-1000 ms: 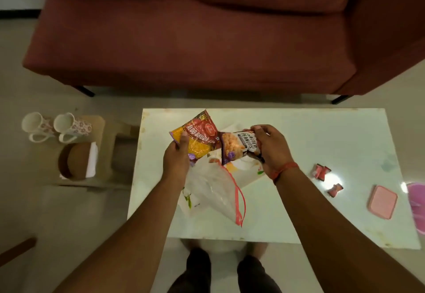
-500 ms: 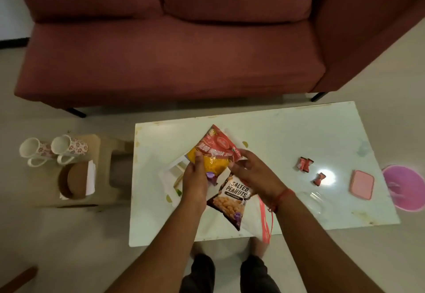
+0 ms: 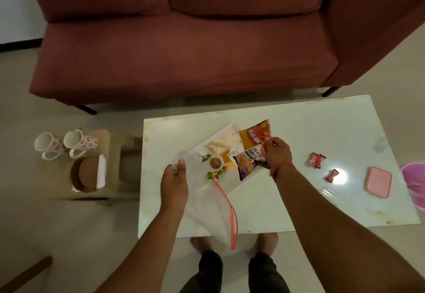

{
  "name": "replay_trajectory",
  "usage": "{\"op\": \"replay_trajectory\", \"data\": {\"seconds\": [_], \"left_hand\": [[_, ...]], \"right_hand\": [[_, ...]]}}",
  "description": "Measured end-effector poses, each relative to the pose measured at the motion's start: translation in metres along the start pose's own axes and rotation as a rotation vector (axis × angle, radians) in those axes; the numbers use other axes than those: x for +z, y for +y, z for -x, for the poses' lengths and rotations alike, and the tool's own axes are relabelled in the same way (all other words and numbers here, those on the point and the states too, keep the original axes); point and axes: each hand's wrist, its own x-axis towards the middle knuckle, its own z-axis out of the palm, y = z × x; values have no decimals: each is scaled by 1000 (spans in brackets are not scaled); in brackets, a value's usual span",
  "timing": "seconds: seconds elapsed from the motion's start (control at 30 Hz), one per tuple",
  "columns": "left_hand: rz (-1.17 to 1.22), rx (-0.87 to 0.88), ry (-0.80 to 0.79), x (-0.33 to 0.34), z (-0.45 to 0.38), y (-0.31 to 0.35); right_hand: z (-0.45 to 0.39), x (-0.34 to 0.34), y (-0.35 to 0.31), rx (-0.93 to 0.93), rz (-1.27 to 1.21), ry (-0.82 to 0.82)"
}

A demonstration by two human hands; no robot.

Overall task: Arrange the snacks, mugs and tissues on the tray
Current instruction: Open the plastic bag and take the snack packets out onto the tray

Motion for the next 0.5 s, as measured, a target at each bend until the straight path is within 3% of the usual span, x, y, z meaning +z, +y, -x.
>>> {"op": "replay_trajectory", "data": {"seconds": [0.13, 0.2, 0.3, 0.4, 0.5], "left_hand": [[80, -57, 68, -12, -7, -24], [112, -71, 97, -17, -9, -32], [152, -93, 142, -24, -9, -41], [181, -112, 165, -29, -10, -48], [236, -112, 168, -30, -9, -48]], "right_hand": [[-31, 33, 27, -41, 372, -76], [-44, 50, 38, -26, 441, -168], [-57, 66, 52, 164, 222, -288], [-72, 65, 66, 297, 86, -306], [-83, 46, 74, 131, 499, -228]]}}
